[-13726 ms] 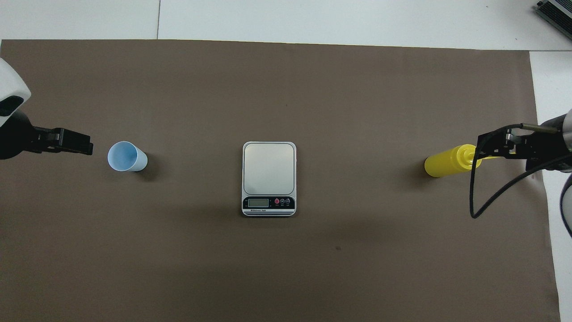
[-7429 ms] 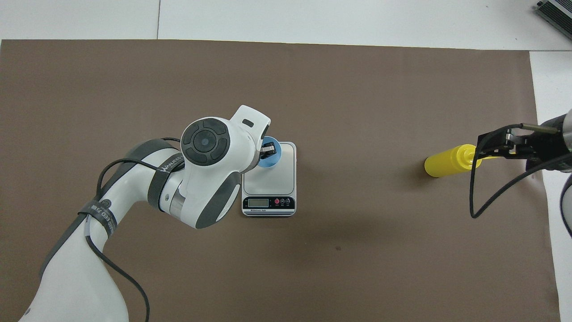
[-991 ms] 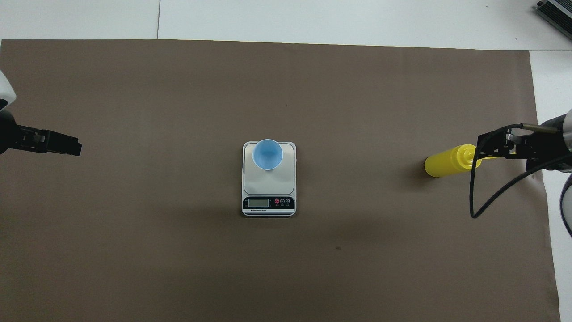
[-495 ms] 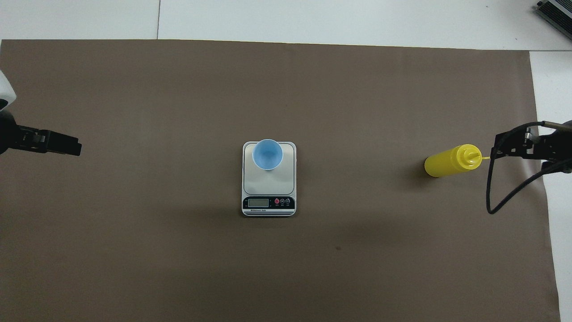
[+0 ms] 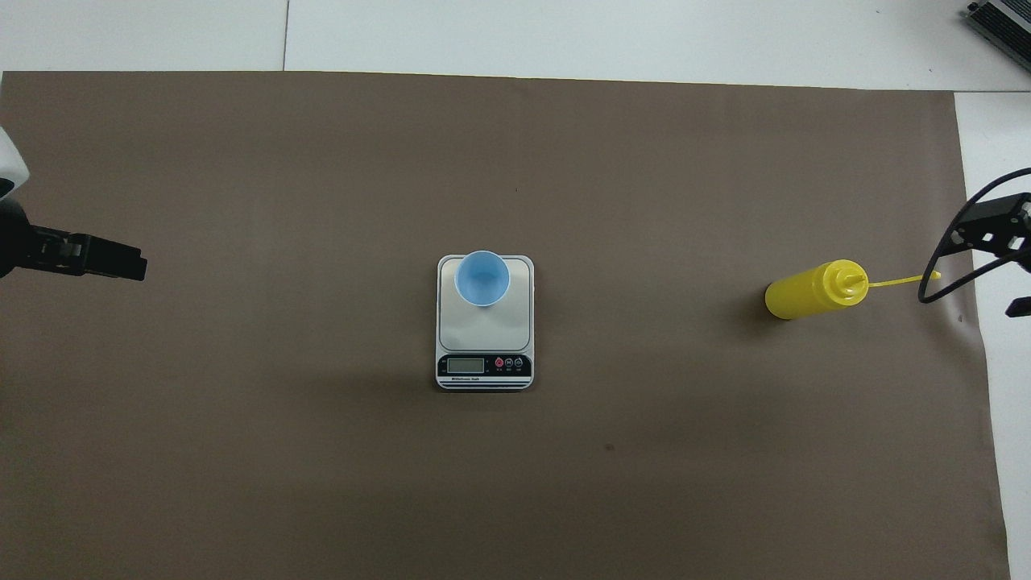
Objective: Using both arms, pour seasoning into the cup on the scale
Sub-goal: 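Open the right gripper and move it above the yellow bottle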
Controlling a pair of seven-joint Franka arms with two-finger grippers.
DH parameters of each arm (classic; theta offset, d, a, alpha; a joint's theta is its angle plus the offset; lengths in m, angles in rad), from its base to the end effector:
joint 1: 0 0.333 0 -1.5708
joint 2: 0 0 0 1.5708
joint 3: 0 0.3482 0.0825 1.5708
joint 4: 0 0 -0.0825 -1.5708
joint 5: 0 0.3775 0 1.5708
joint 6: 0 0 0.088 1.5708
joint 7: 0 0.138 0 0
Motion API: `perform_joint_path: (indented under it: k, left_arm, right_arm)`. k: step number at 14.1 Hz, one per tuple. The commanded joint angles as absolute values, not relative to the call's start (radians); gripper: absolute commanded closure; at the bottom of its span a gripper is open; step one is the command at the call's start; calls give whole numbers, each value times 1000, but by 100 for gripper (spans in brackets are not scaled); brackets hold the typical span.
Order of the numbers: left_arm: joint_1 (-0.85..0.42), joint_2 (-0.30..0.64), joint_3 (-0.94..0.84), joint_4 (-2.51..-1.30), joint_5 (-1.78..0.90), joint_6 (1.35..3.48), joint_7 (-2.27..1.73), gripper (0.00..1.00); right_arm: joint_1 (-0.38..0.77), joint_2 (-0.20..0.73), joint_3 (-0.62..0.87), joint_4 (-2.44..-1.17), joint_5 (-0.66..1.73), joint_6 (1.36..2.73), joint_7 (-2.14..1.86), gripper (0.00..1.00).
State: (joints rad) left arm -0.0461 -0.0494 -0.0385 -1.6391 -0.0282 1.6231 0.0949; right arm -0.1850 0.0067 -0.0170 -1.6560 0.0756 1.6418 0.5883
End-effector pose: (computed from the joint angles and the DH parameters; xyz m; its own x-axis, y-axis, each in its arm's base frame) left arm 0.5345 -0.0496 0.6252 0.9836 -0.1770 0.0357 -0.1779 -0.9838 0.0230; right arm 0.5442 -0.1013 0.5887 0.6991 -0.7126 -0.0592 -0.7150 -0.6973 -0.0508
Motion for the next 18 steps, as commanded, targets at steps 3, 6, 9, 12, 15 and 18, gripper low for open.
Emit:
perform_joint_path:
  k: [3, 6, 9, 12, 15, 18]
  left_arm:
    - [-35, -74, -43, -1672, -40, 1646, 97, 0]
    - [-35, -74, -43, -1672, -40, 1646, 97, 0]
    - [-35, -74, -43, -1672, -40, 1644, 97, 0]
    - [-35, -74, -43, -1672, -40, 1646, 97, 0]
    - [-35, -74, -43, -1672, -40, 1646, 97, 0]
    - [-35, -74, -43, -1672, -40, 1646, 97, 0]
  right_arm:
    - [-291, 115, -9, -1622, 152, 1724, 640, 0]
    - [-359, 239, -9, -1562, 201, 1720, 640, 0]
    - [-388, 351, -9, -1509, 251, 1724, 640, 0]
    - [-393, 425, -9, -1508, 307, 1724, 640, 0]
    - [-423, 501, -9, -1493, 391, 1712, 640, 0]
    - [-420, 508, -8, -1509, 442, 1677, 733, 0]
